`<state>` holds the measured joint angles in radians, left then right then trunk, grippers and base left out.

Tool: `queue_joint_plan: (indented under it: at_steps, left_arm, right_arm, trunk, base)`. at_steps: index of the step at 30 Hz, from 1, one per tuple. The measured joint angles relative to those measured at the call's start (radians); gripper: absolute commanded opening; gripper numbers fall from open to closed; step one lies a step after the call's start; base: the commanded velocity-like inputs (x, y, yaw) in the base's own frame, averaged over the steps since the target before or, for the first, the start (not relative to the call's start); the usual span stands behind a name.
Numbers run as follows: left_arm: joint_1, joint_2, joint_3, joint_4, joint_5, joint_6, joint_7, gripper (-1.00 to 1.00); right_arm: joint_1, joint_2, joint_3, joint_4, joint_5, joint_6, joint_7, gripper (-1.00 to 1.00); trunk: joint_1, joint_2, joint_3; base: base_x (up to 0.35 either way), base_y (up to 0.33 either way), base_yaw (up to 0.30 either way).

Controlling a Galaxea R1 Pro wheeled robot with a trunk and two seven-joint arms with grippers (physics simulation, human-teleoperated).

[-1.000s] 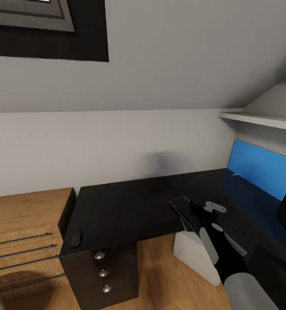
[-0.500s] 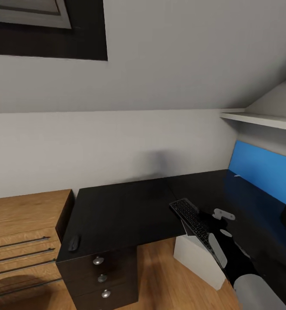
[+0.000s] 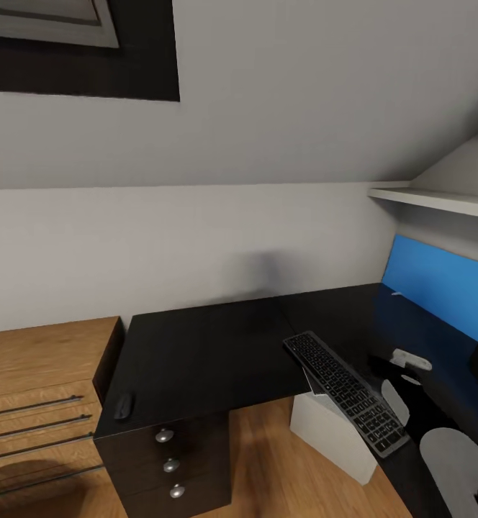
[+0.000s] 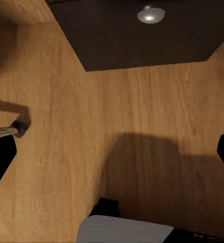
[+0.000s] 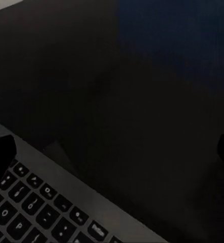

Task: In the bedroom, organize the workspace by keeping the computer under the desk, ensuring the monitor is on the desk, placing the keyboard on the desk next to the monitor, placing the mouse on the desk next to the keyboard, moving the folder from the swivel chair onto the desk next to the mouse, stacking the notebook on top of the folder with the pen on top of the notebook, and positioning the swivel chair next to the desk.

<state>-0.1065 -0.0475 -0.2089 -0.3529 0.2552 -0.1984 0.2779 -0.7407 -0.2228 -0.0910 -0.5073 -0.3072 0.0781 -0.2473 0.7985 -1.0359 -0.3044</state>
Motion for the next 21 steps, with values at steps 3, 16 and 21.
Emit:
queue_joint_plan:
  at_steps: [3,16,21]
  left_arm:
    - [0.000,-0.001,-0.004,0.024,-0.003,-0.046,-0.001,1.00]
    - [0.000,-0.005,-0.088,0.042,-0.003,-0.085,-0.002,1.00]
    - [0.000,-0.005,-0.091,0.042,-0.002,-0.086,-0.002,1.00]
  right_arm:
    - [-0.028,-0.008,-0.008,0.055,-0.011,0.001,0.001,1.00]
    - [-0.081,-0.018,-0.013,0.142,-0.048,0.038,0.000,1.00]
    - [-0.082,-0.034,-0.014,0.144,-0.105,0.071,0.000,1.00]
  trunk:
    - [0.000,0.000,0.000]
    - [0.000,0.000,0.000]
    - [0.000,0.000,0.000]
  base:
    - [0.192,0.000,0.000]
    - [0.076,0.000,0.000]
    - [0.004,0.000,0.000]
